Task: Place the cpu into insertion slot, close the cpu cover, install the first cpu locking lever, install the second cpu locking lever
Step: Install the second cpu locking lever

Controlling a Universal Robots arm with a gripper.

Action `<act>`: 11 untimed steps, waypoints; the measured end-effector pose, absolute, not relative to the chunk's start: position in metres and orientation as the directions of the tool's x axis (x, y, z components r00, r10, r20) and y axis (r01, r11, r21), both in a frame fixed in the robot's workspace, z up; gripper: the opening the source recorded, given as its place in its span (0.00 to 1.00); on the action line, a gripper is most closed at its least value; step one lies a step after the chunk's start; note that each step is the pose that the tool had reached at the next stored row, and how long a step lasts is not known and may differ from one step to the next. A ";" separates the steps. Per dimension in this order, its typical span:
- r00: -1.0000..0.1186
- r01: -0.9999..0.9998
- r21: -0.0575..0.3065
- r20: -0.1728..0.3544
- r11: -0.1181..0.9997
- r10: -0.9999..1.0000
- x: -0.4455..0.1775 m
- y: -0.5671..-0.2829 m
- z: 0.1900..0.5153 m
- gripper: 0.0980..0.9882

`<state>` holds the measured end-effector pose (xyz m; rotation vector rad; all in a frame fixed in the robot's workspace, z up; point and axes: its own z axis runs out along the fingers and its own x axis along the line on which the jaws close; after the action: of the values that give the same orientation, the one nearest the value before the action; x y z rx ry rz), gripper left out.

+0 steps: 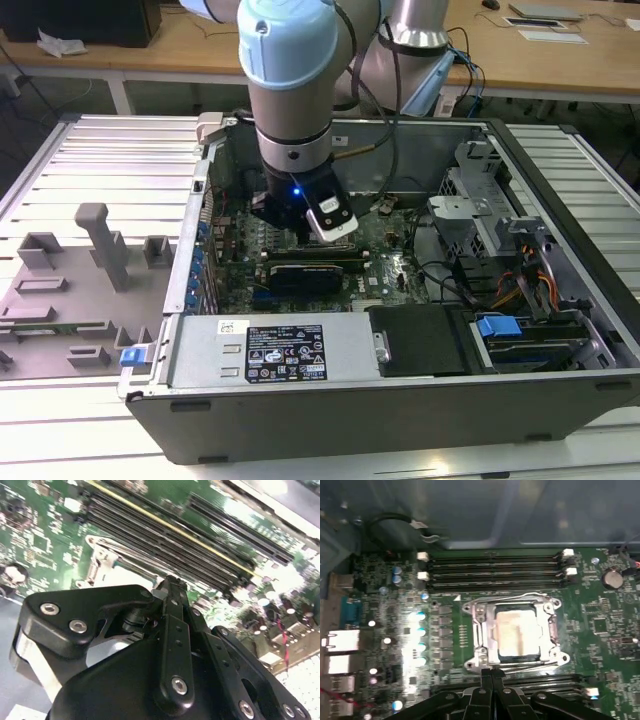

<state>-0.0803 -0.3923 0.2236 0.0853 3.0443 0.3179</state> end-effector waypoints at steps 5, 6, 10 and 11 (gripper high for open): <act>-0.996 0.051 0.193 -0.063 0.980 0.064 -0.061 -0.392 0.224 0.01; -0.996 0.052 0.182 -0.062 0.982 0.064 -0.059 -0.389 0.224 0.01; -0.996 0.052 0.164 -0.060 0.985 0.062 -0.054 -0.375 0.224 0.01; -0.996 0.052 0.163 -0.060 0.985 0.062 -0.053 -0.372 0.224 0.01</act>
<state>-0.0529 -0.3723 0.2236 0.0883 3.0653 0.2494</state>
